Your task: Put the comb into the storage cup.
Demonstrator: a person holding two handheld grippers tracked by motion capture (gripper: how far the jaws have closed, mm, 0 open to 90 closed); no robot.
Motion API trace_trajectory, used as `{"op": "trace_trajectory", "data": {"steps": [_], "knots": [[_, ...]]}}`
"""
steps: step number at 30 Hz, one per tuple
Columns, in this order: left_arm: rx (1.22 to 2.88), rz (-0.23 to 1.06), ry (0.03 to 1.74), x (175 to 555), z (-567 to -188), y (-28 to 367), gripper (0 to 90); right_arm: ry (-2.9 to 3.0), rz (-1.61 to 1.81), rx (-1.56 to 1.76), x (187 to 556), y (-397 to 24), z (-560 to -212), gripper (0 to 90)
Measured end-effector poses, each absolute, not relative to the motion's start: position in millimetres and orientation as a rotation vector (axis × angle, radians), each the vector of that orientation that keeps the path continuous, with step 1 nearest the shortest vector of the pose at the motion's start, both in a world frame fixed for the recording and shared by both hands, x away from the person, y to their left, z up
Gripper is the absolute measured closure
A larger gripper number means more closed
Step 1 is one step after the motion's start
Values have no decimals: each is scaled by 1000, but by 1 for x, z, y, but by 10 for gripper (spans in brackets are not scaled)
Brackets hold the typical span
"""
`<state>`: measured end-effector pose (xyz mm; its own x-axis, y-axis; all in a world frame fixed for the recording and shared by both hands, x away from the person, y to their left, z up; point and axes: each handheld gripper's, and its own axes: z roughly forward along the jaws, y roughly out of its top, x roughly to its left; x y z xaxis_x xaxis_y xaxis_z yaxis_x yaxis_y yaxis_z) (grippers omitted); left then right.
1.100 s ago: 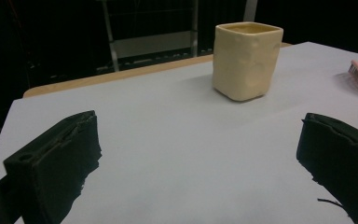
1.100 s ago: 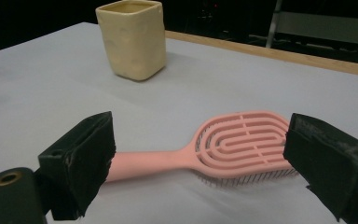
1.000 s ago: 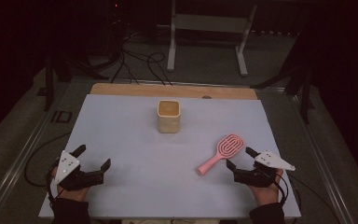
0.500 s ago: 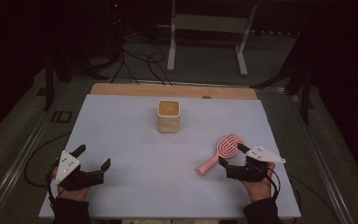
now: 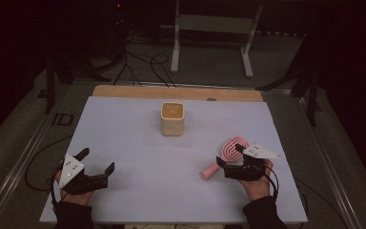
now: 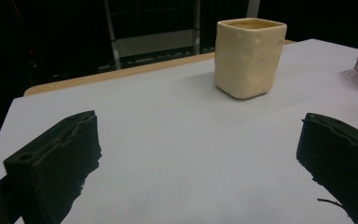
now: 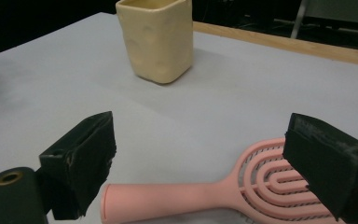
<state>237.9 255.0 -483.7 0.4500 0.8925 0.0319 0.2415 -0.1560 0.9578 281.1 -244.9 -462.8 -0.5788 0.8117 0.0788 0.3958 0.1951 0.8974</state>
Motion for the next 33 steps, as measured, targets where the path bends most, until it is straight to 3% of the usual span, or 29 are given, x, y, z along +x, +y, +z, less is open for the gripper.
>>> {"op": "trace_trajectory", "data": {"steps": [26, 30, 31, 33], "knots": [[1690, 787, 986, 239, -485, 251, 2, 2177, 1297, 1114, 296, -208, -469, 112], [1690, 788, 985, 239, -485, 251, 2, 2200, 1281, 1121, 297, -202, -472, 200], [1690, 788, 985, 239, -485, 251, 2, 2206, 1264, 1128, 298, -200, -474, 311], [1693, 788, 984, 240, -485, 250, 2, 2223, 1251, 1122, 298, -199, -475, 438]]}}
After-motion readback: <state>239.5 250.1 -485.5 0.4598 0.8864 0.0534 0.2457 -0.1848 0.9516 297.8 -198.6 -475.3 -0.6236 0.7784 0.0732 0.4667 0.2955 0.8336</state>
